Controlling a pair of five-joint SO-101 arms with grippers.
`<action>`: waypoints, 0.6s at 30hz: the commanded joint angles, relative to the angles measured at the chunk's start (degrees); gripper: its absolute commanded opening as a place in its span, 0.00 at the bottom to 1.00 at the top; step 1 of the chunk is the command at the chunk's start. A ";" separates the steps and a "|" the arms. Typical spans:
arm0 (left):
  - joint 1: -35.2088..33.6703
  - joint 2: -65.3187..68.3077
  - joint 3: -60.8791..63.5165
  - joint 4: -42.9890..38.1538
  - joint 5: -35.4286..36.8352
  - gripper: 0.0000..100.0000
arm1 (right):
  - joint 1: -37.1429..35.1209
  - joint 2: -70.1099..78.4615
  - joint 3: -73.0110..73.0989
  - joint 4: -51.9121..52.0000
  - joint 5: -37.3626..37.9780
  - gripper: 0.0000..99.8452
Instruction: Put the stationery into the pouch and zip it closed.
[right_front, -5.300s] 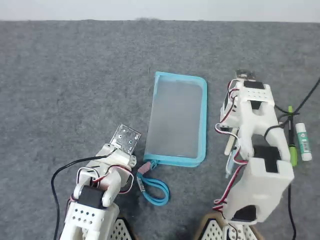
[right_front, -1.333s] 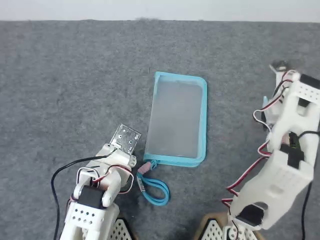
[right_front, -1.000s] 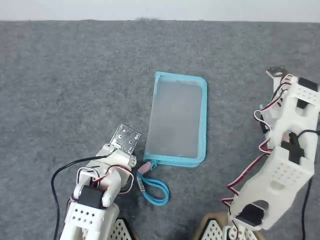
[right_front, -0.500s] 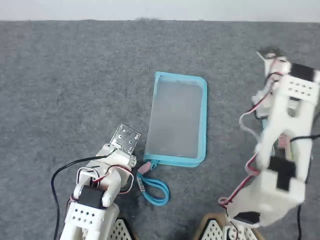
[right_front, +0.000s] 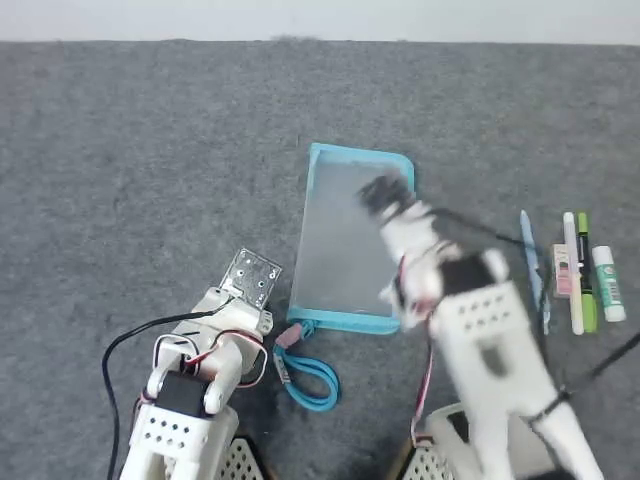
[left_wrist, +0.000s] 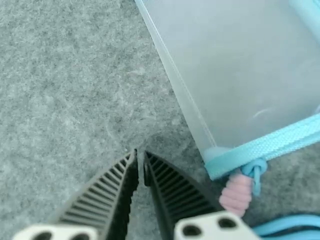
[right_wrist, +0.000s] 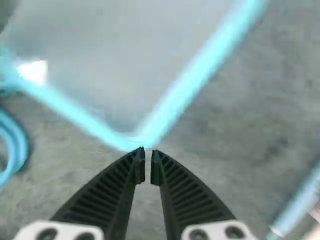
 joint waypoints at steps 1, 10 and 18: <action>0.44 -0.18 -0.48 0.26 -0.18 0.02 | -7.52 -5.93 6.59 -4.44 -0.53 0.03; 0.44 -0.18 -0.48 0.26 -0.18 0.02 | -10.15 6.55 7.65 -15.87 -0.53 0.07; 0.44 -0.18 -0.48 0.26 -0.18 0.02 | -4.70 23.60 -1.32 -20.18 -0.53 0.10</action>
